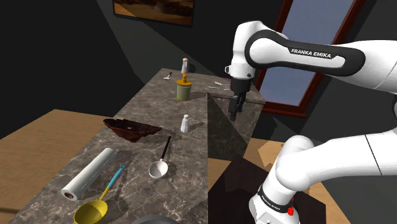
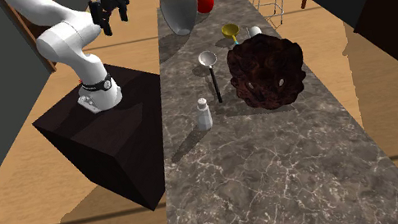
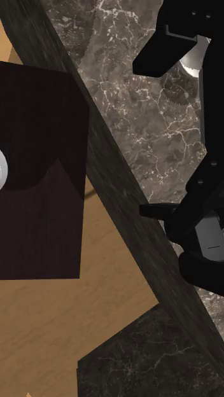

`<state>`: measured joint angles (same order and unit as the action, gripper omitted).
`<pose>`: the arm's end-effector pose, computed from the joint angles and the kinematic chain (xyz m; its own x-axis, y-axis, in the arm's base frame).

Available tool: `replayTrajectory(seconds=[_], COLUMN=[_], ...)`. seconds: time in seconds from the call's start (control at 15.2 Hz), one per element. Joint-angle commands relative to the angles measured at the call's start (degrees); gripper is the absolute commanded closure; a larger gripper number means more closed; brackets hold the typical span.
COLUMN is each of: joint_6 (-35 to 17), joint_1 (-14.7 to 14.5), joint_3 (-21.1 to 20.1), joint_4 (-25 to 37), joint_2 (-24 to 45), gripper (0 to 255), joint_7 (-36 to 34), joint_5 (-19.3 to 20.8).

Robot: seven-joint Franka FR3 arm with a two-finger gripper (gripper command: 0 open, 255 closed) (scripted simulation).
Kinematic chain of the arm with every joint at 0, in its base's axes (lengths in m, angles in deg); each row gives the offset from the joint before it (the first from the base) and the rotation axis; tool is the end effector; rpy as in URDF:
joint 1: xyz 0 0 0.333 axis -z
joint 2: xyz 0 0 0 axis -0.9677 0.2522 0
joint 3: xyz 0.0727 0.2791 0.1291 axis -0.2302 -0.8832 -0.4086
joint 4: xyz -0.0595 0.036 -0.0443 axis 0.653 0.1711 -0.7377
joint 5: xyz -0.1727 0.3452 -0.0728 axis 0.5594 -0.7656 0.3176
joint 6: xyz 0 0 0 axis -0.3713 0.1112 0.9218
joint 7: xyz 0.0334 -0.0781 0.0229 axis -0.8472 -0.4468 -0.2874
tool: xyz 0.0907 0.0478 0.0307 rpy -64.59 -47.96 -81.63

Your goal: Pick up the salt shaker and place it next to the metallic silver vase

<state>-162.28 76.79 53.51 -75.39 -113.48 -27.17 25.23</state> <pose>0.2825 -0.0040 0.5505 0.9835 0.1180 -0.1371 0.1168 -0.9930 -0.0161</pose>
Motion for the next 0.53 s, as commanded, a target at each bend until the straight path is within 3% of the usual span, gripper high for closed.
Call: replayTrajectory(seconds=[0.0, 0.46], joint_6=[0.0, -9.9], joint_1=[0.0, 0.8], joint_3=[0.0, 1.6], joint_4=[0.0, 5.2], joint_2=[0.0, 16.4], gripper=[0, 0], joint_7=[0.0, 1.1], joint_5=[0.0, 0.6])
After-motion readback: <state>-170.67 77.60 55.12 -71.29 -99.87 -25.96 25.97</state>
